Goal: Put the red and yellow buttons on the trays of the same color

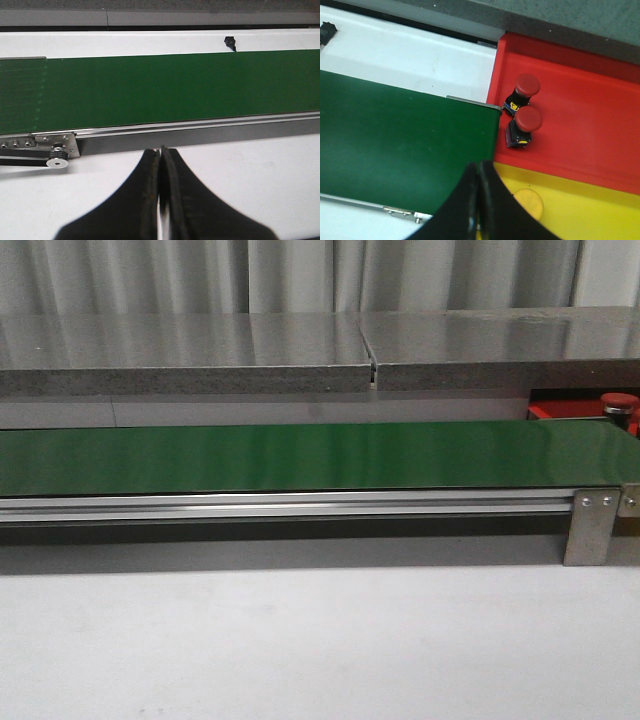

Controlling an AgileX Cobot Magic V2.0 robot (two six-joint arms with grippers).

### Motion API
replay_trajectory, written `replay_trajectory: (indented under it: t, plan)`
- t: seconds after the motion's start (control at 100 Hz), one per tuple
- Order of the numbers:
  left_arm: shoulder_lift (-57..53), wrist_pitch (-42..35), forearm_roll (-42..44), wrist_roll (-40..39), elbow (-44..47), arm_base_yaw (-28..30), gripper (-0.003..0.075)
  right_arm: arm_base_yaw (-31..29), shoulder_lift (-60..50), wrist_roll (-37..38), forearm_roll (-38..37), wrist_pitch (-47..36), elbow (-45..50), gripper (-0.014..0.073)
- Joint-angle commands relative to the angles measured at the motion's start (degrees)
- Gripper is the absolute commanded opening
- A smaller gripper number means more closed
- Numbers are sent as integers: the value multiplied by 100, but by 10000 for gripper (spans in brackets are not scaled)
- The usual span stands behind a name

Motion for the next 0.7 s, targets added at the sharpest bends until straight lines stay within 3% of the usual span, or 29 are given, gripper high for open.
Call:
replay_trajectory:
  t: [0.0,0.48,0.69]
  plan:
    - [15,-393,-81,-11,-145,-36,-19,-6,-676,-65,-44,-604,277,-67]
    - [15,-393,-81,-11,-145,-36,-19,-6,-3286,-65,44,-798,2037,-67]
    - [15,-571,-71,-11,-122,-36,-19,-6,-3910,-65,44,-749,2471,-67]
